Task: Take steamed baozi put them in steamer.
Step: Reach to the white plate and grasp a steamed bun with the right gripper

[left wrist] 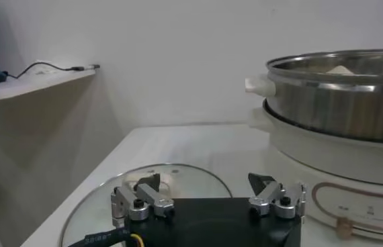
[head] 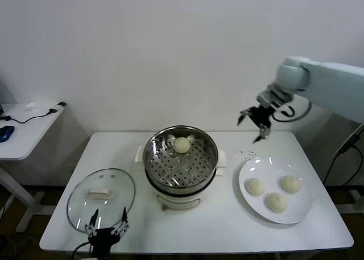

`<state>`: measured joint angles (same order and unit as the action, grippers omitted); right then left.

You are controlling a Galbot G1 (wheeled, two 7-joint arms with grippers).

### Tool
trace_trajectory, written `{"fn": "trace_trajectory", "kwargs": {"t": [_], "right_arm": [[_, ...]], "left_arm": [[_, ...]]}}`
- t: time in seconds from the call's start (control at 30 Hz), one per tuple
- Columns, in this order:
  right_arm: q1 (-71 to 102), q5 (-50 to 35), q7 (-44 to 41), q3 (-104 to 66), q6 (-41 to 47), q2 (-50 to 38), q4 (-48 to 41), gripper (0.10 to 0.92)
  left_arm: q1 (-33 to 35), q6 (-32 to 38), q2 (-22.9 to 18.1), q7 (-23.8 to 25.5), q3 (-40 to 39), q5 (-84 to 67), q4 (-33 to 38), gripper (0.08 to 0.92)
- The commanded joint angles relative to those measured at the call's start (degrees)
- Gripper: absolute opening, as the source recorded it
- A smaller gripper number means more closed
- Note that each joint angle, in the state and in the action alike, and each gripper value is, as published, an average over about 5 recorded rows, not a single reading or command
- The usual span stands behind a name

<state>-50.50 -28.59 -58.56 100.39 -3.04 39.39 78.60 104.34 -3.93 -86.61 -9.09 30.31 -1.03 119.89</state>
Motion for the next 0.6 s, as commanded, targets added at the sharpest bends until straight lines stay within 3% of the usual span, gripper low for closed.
{"fn": "trace_trajectory", "kwargs": {"t": [0.03,0.27,0.6], "right_arm": [[0.3,-4.2,5.7,8.0,12.7,-12.0,10.5,0.823],[12.8,-3.3,11.3,0.7,18.5,-11.6,9.7,0.823],[26.6,1.1,14.0,-10.0,19.9,-5.8,-0.7,0.823]], "left_arm": [[0.2,0.1,-0.2,0.0,0.0,0.0,0.2,0.823],[0.1,0.1,-0.7,0.1,0.2,0.1,-0.1,0.823],[-0.1,0.0,-1.1,0.3,0.3,0.3,-1.0,0.823]]}}
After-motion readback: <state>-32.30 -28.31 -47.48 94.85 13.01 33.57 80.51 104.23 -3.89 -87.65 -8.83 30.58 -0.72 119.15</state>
